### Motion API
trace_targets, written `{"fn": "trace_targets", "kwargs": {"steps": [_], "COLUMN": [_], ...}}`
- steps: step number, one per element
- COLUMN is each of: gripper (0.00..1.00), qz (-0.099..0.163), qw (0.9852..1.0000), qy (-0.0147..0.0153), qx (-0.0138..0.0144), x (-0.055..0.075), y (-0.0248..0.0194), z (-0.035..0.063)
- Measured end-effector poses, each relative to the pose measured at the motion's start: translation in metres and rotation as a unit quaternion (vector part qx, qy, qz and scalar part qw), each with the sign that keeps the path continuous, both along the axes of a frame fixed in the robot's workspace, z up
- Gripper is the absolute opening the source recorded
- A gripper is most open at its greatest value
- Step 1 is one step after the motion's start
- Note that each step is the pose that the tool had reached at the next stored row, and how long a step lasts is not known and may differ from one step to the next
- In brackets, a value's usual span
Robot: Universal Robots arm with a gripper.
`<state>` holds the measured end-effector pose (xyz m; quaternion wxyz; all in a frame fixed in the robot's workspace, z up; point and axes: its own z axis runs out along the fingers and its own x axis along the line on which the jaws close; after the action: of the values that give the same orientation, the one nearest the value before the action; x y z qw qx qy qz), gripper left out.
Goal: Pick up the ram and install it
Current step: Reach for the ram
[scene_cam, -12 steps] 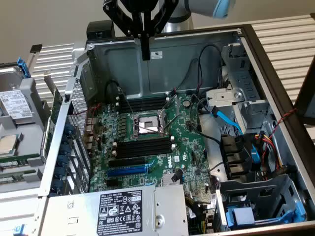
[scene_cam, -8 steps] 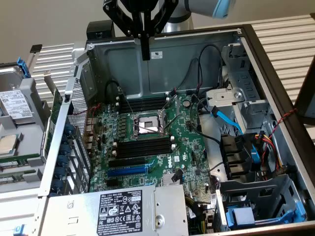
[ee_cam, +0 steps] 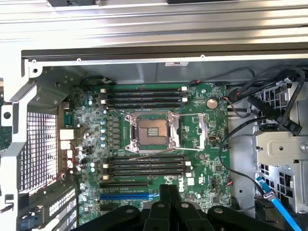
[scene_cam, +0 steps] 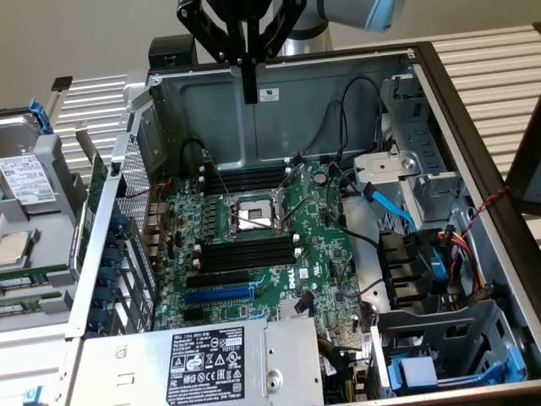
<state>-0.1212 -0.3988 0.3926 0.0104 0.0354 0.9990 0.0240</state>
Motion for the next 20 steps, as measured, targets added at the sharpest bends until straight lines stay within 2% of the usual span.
{"fn": "trace_targets", "kwargs": {"steps": [7,20], "gripper": [0.11,0.11], "qz": [0.000,0.000], "qw": [1.0000,1.0000], "qy": [0.0000,0.0000], "qx": [0.0000,0.0000], "x": [-0.010,-0.068], "y": [-0.0001,-0.0009], "z": [-0.0003,-0.0019]}}
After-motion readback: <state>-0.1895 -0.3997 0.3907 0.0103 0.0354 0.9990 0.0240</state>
